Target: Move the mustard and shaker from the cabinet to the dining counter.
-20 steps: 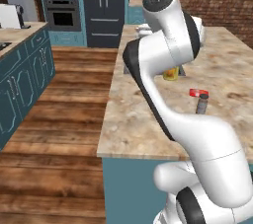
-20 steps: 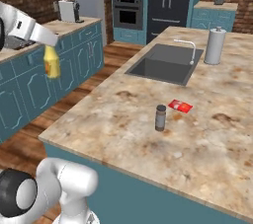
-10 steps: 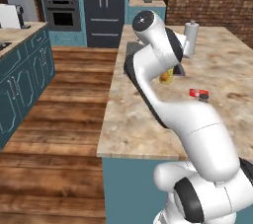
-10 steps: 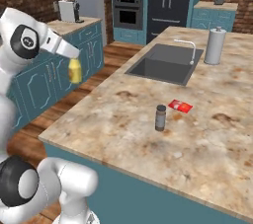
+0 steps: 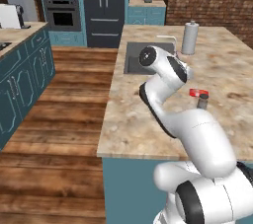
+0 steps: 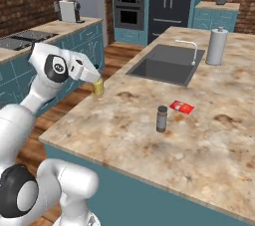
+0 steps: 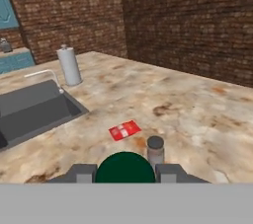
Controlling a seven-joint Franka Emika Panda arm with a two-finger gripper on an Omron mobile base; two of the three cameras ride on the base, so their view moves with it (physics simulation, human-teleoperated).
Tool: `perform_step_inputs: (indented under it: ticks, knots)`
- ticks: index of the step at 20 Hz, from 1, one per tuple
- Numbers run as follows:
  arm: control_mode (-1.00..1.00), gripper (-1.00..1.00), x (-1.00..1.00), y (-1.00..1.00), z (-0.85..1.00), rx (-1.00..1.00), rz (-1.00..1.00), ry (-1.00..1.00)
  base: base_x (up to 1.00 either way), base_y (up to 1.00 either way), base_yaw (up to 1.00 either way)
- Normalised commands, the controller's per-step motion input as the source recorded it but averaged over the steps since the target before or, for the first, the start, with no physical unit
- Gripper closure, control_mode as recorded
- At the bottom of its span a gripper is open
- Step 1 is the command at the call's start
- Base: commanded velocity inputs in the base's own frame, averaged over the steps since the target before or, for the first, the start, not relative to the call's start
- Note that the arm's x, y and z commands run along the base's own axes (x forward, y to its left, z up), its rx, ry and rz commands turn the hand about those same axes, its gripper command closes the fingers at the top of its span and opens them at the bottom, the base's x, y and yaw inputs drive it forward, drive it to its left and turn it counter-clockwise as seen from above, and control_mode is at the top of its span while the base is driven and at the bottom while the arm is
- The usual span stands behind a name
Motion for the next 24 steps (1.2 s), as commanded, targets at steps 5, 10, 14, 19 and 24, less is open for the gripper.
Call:
perform_step_inputs:
  ticks: [5,10,14,19,24]
  knots:
    - [-1.0,1.0,0.7,-0.23,-0.32,0.0,-0.17,0.02,0.0,0.0,0.0]
    - [-1.0,1.0,0.79,-0.06,-0.33,0.0,-0.19,0.06,0.0,0.0,0.0]
    - [-1.0,1.0,0.66,-0.11,-0.41,0.0,-0.16,0.03,0.0,0.0,0.0]
    - [-1.0,1.0,0.55,-0.12,-0.46,0.0,-0.15,0.03,0.0,0.0,0.0]
    - [-1.0,1.0,0.32,-0.11,-0.48,0.0,-0.13,0.0,0.0,0.0,0.0]
